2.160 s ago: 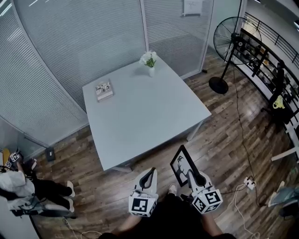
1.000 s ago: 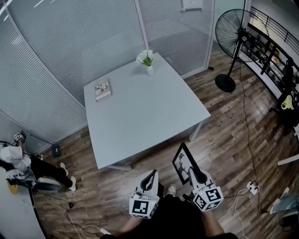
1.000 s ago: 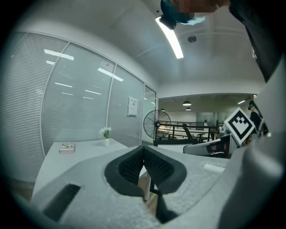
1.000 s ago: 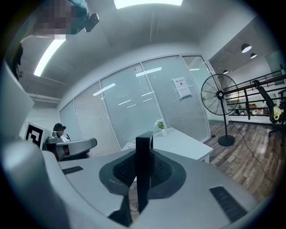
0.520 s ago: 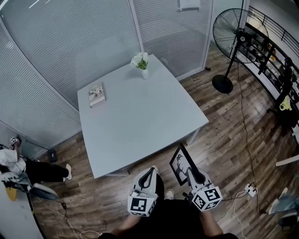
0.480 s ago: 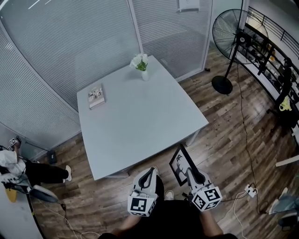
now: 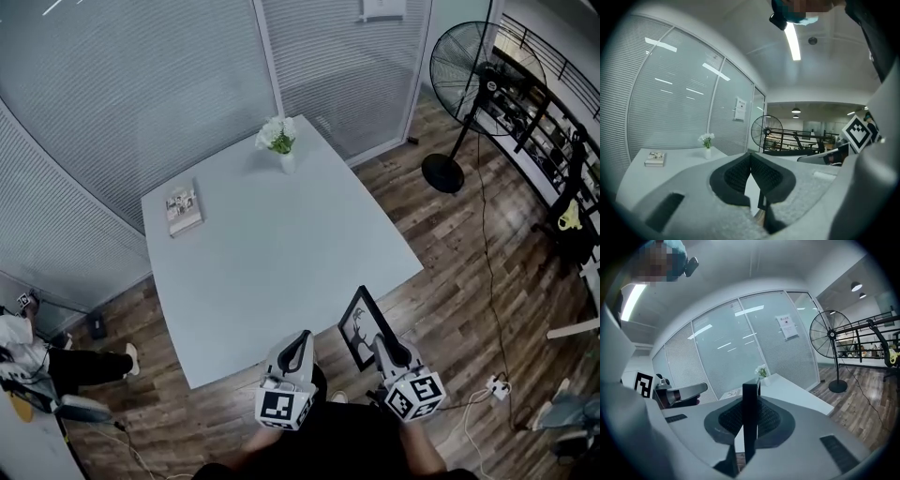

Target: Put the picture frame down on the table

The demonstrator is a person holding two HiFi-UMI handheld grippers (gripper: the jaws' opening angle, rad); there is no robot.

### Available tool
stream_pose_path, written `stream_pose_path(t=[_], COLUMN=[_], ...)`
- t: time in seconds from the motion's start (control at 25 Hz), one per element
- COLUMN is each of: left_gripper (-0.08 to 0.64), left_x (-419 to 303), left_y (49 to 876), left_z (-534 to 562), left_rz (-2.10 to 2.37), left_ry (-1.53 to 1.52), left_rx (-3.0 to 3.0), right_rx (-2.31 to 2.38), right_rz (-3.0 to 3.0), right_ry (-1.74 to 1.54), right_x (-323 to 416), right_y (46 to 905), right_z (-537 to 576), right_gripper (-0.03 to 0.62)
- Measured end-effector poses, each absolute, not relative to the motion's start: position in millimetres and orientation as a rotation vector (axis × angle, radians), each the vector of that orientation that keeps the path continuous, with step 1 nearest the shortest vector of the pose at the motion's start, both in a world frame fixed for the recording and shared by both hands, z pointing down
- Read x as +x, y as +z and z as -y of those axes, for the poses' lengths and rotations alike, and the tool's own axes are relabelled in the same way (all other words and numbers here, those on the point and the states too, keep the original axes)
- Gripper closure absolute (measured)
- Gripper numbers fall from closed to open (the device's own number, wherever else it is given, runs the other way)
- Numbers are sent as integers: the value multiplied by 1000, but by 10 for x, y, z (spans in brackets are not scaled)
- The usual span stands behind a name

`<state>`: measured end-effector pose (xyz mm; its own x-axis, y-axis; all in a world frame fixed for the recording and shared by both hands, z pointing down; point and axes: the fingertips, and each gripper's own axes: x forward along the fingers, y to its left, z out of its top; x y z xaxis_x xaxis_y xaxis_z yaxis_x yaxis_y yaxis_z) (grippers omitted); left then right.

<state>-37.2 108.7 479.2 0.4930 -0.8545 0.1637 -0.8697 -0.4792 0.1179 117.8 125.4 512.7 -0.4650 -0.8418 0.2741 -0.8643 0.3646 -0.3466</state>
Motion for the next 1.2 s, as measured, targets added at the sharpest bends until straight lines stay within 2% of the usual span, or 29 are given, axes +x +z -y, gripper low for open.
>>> stream_pose_path(t=[0.56, 1.2], left_gripper=[545, 545], left_x=[-920, -843], left_y=[4836, 4838], left_z=[-18, 478], left_rz=[1398, 1451], left_ry=[116, 126], left_rx=[2578, 2524], right_rx=[1651, 1521], right_rz=[2464, 2508], right_ry=[749, 796], right_x=[663, 599], right_y=[5204, 5409], right_z=[-256, 501], right_gripper=[548, 548])
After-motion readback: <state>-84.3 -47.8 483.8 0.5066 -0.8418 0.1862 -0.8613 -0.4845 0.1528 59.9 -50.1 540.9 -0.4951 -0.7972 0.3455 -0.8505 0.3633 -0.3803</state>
